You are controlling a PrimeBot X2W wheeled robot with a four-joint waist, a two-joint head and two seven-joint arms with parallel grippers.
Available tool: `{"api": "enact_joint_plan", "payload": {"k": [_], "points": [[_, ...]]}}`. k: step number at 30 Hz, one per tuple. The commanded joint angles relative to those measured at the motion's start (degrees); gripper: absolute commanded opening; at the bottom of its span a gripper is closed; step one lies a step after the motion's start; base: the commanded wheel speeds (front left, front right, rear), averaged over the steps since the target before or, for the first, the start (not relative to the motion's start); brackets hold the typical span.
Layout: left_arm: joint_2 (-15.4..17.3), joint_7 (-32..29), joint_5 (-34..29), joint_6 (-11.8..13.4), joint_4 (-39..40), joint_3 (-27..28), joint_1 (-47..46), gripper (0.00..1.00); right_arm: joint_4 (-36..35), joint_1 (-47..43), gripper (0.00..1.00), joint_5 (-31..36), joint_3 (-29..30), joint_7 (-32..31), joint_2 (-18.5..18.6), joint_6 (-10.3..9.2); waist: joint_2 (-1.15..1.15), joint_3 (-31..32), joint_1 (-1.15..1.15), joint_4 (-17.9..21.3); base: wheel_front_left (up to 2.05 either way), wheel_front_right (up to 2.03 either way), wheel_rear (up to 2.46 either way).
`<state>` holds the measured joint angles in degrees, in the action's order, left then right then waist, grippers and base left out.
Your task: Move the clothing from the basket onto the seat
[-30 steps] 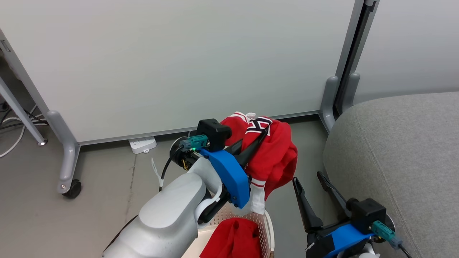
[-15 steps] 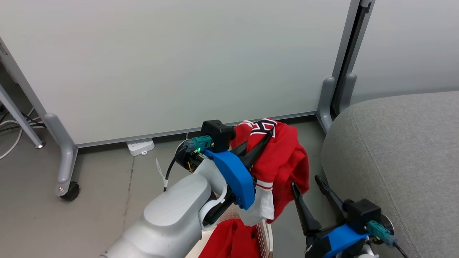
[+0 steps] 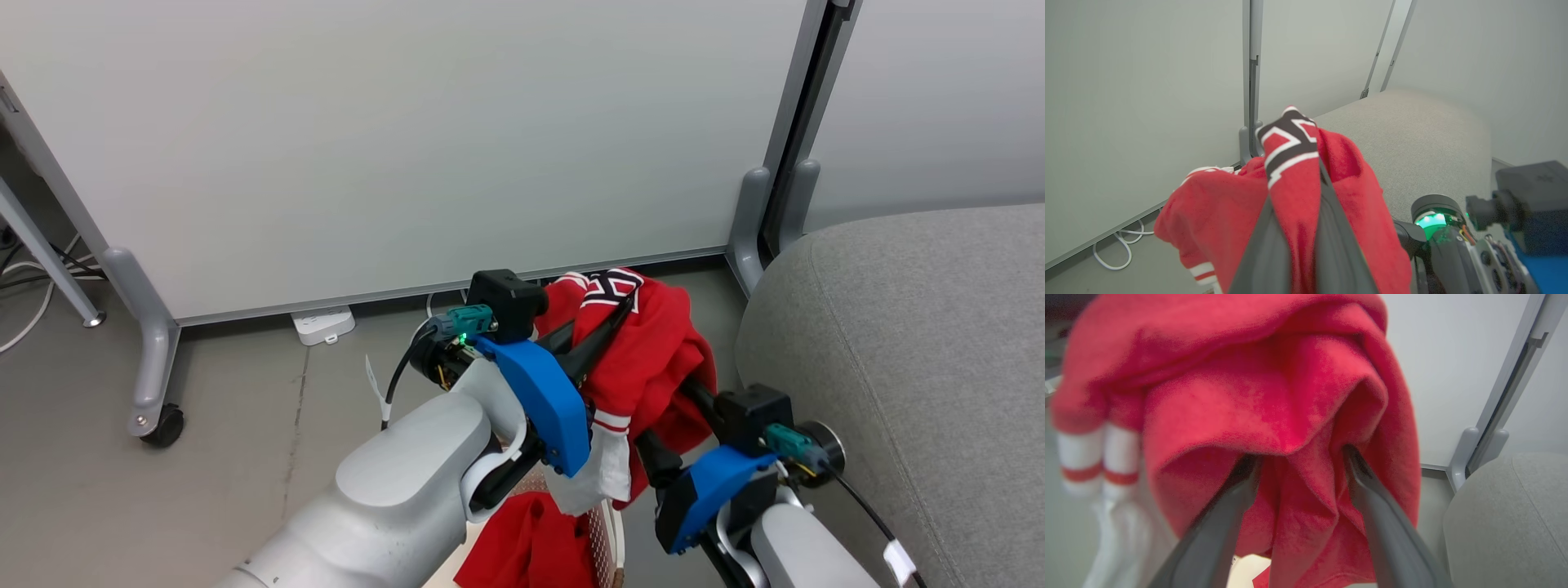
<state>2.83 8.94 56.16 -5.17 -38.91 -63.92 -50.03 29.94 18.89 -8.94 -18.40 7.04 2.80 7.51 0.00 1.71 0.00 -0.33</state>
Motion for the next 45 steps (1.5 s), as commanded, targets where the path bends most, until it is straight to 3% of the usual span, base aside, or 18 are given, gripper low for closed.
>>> {"api": "enact_joint_plan", "payload": {"k": [1,3,4,5,15,42,43,44,45], "points": [[0.11,0.39,0.28,0.08,0.07,-0.35,-0.77,0.0,0.63,1.43,1.0,-0.61,-0.42,0.3,0.16,-0.04,0.0,-0.03,0.0,0.0,0.0,0.0,0.0],[0.13,0.53,0.88,0.17,0.14,-0.81,-0.76,0.0,2.74,3.26,1.0,-1.57,-1.8,0.4,0.13,-0.03,0.0,-0.06,0.0,0.05,0.0,0.0,0.0],[0.13,0.7,1.19,0.24,0.18,-1.03,-0.84,0.0,3.64,4.11,0.23,-2.05,-2.48,0.61,0.15,-0.04,0.0,-0.05,0.0,0.07,0.0,0.0,0.0],[0.12,0.83,1.44,0.29,0.2,-1.33,-0.95,0.0,4.39,4.92,0.0,-2.39,-3.22,0.7,0.15,-0.04,0.0,-0.04,0.0,0.08,0.0,0.0,0.0],[0.11,2.03,4.33,0.05,-1.35,-2.32,-1.62,0.0,8.63,7.22,0.0,-5.73,-5.94,4.15,0.14,-0.04,0.0,-0.1,0.0,0.56,0.0,0.0,0.0],[0.12,3.93,8.17,-0.17,-3.33,-5.87,-3.53,0.0,11.6,9.35,0.0,-6.5,-7.93,6.58,0.15,-0.03,0.0,-0.52,0.0,2.1,0.0,0.0,0.0],[0.12,4.03,8.28,-0.11,-3.35,-5.94,-3.6,0.11,11.69,9.38,0.0,-6.53,-7.95,6.63,0.15,-0.04,0.0,-0.55,0.0,2.09,0.0,0.0,0.0],[0.12,4.1,8.31,-0.06,-3.36,-6.0,-3.68,0.91,11.77,9.43,0.0,-6.56,-7.96,6.66,0.15,-0.04,0.0,-0.59,0.0,2.07,0.0,0.0,0.0],[0.12,4.14,8.43,-0.02,-3.36,-6.04,-3.75,1.0,11.81,9.49,0.0,-6.6,-7.95,6.64,0.15,-0.04,0.0,-0.63,0.0,2.05,0.0,0.0,0.0]]}}
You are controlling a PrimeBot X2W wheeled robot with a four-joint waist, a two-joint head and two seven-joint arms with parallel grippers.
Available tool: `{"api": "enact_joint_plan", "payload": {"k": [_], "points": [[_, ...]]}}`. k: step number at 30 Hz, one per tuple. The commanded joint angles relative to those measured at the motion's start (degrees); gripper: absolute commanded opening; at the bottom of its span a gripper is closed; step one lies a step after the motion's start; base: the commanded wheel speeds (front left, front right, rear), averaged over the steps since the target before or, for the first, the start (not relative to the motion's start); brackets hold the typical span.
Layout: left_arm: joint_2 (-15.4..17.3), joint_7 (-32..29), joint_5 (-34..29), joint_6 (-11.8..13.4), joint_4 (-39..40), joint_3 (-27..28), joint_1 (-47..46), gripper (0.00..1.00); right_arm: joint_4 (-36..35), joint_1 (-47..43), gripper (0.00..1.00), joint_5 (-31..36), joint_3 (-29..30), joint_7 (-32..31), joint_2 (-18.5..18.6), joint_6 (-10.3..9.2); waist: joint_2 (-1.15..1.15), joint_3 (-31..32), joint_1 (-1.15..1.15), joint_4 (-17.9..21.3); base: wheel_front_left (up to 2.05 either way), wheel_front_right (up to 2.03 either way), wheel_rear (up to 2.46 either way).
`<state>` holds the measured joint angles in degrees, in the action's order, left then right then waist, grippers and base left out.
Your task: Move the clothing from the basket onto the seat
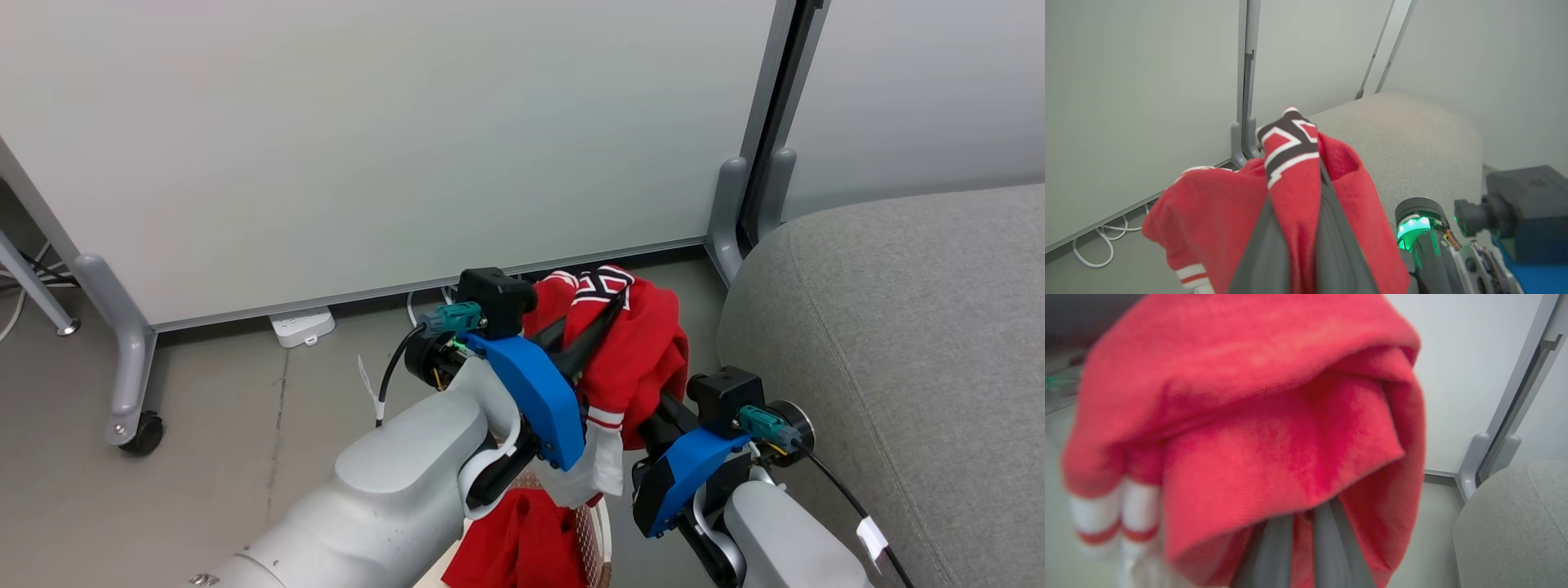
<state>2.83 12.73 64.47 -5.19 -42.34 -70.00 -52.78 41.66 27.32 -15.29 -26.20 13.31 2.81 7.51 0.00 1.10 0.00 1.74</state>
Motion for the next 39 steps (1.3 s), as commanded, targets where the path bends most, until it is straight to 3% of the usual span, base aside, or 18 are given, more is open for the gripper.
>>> {"api": "enact_joint_plan", "payload": {"k": [1,11,18,28,39], "points": [[0.12,0.43,0.22,0.02,0.07,-0.03,-1.02,1.0,0.13,1.13,0.0,-0.27,-0.17,0.41,0.14,-0.04,0.0,-0.06,0.0,-0.05,0.0,0.0,0.0],[0.4,2.4,-2.84,-0.15,0.52,1.16,0.58,1.0,0.29,0.97,0.0,-0.52,-0.05,0.69,0.14,-0.04,0.0,0.01,0.0,-0.33,0.0,0.0,0.0],[4.27,2.5,-15.05,-0.14,10.66,14.62,10.61,1.0,-0.05,0.26,0.0,0.31,1.2,0.98,0.13,-0.04,0.0,-0.16,0.0,-1.06,0.0,0.0,0.0],[6.48,2.5,-30.25,-1.63,21.61,27.42,27.03,1.0,-1.23,-0.82,0.0,1.62,2.85,0.8,0.13,-0.04,0.0,-0.51,0.0,-2.31,0.0,0.0,0.0],[6.14,2.5,-37.29,-2.24,22.27,37.66,37.65,1.0,-2.84,-1.83,0.0,2.3,4.53,0.07,0.13,-0.04,0.0,-1.58,0.0,-2.86,0.0,0.0,0.0]]}}
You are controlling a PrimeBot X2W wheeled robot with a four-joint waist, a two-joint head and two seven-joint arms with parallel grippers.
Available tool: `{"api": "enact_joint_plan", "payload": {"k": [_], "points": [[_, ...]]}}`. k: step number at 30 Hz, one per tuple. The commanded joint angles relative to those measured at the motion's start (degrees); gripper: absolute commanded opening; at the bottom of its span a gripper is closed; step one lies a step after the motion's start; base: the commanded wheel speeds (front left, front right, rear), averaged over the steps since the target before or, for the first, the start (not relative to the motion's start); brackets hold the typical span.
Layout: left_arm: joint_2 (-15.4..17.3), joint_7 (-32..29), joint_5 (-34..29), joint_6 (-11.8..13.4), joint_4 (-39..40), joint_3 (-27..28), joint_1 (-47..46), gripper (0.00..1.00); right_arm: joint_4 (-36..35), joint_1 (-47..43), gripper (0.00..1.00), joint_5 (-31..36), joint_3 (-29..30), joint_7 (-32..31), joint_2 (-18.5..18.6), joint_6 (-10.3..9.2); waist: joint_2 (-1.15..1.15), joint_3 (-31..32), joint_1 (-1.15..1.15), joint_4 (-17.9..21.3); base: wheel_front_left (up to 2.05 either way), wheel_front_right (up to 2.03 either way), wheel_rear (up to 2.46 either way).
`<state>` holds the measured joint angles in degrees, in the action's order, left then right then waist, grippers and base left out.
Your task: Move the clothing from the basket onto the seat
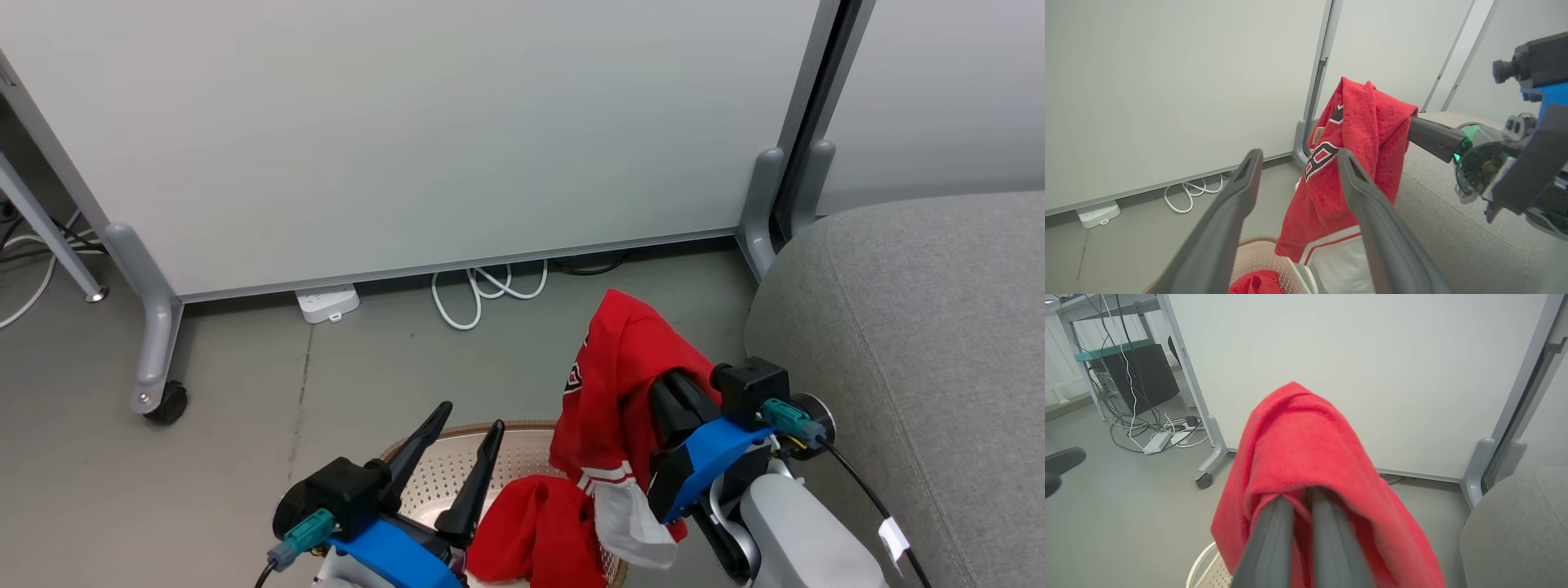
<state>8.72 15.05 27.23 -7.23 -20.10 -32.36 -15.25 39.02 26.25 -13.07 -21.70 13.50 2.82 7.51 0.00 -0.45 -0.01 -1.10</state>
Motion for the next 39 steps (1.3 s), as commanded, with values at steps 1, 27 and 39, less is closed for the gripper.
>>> {"api": "enact_joint_plan", "payload": {"k": [1,27,39], "points": [[0.21,0.19,-0.47,-0.23,0.09,0.51,0.32,1.0,-0.28,-0.75,0.0,0.21,0.18,-0.1,0.12,-0.04,0.0,-0.18,0.01,-0.05,0.0,0.0,0.0],[-0.03,0.18,-2.99,-0.31,1.85,3.88,0.45,1.0,-1.63,0.5,0.0,-0.31,-1.06,-0.91,0.12,-0.03,0.0,-2.25,0.01,14.01,0.0,0.0,0.0],[0.26,0.18,-3.19,-0.32,2.15,3.3,-0.31,1.0,-1.49,-0.75,0.0,-0.14,0.39,-0.33,0.08,-0.04,0.0,-3.22,0.01,27.61,0.0,0.0,0.0]]}}
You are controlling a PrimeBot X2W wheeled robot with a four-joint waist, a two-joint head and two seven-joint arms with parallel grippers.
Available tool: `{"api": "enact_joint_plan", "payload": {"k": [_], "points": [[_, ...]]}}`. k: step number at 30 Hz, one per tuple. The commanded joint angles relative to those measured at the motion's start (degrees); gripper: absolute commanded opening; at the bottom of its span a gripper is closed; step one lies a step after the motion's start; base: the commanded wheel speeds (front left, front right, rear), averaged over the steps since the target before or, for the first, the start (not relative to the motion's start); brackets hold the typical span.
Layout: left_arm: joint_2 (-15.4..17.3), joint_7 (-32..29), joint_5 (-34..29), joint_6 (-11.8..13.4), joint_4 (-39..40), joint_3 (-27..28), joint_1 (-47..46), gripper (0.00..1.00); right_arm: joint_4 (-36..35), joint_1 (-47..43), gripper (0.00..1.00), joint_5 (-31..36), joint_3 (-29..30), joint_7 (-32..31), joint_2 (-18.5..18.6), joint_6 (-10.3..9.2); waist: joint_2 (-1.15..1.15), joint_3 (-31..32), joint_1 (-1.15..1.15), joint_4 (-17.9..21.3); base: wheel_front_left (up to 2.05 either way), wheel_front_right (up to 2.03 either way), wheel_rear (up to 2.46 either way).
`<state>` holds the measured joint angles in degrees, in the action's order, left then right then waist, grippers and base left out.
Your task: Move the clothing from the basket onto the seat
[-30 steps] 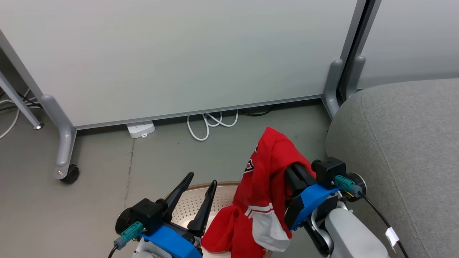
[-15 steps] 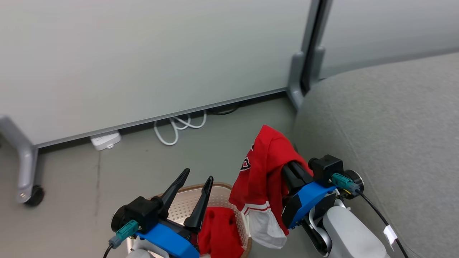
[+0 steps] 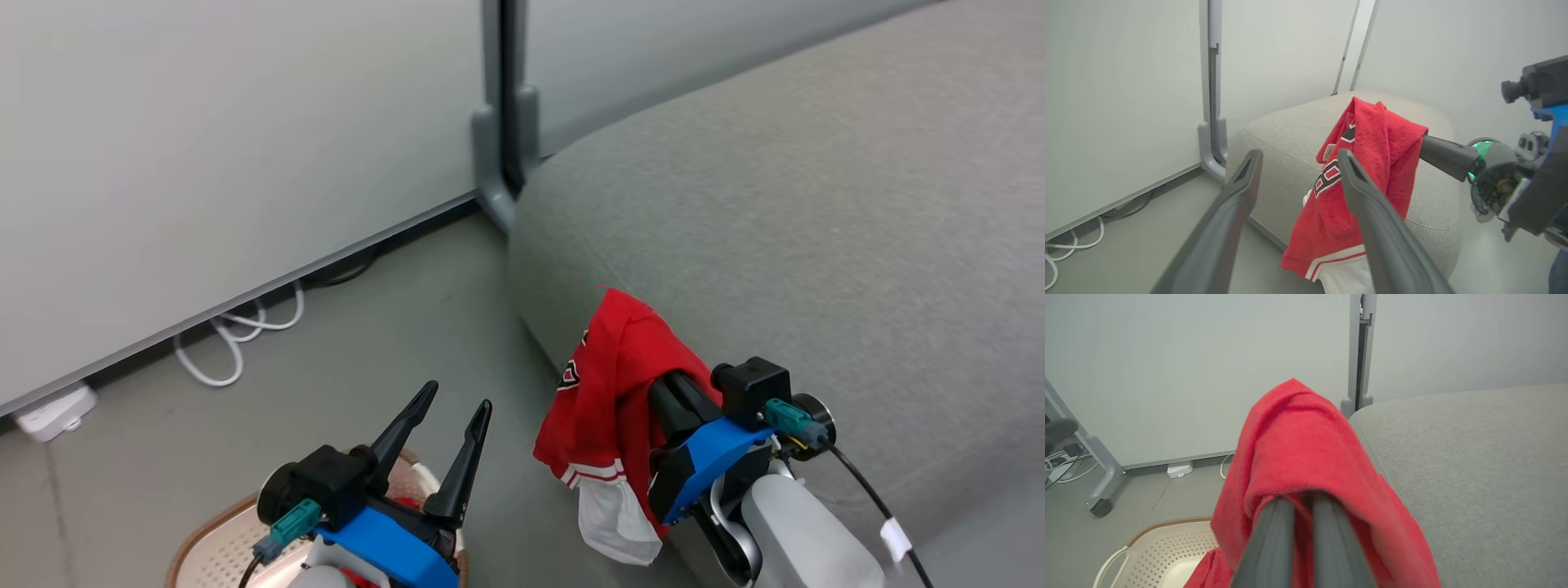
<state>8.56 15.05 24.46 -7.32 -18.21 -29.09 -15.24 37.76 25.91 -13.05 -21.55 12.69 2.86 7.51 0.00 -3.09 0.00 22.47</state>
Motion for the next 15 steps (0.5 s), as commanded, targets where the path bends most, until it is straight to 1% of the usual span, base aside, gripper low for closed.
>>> {"api": "enact_joint_plan", "payload": {"k": [1,6,15], "points": [[0.52,0.19,-0.45,-0.23,0.27,0.06,-0.43,1.0,-0.28,-0.5,0.0,-0.33,0.13,0.52,0.04,-0.04,0.0,-0.72,0.0,5.04,0.0,0.0,0.0],[0.74,0.19,-0.29,-0.23,0.22,-0.85,-1.2,1.0,-0.37,-1.05,0.0,-0.62,0.88,0.71,0.03,-0.04,0.0,-1.46,0.0,8.33,0.0,0.0,0.0],[1.54,0.19,0.67,-0.23,-0.72,-3.79,-3.76,1.0,-1.17,-2.2,0.0,-0.4,3.05,1.52,-0.03,-0.03,0.0,-3.02,0.0,8.94,0.0,0.0,0.0]]}}
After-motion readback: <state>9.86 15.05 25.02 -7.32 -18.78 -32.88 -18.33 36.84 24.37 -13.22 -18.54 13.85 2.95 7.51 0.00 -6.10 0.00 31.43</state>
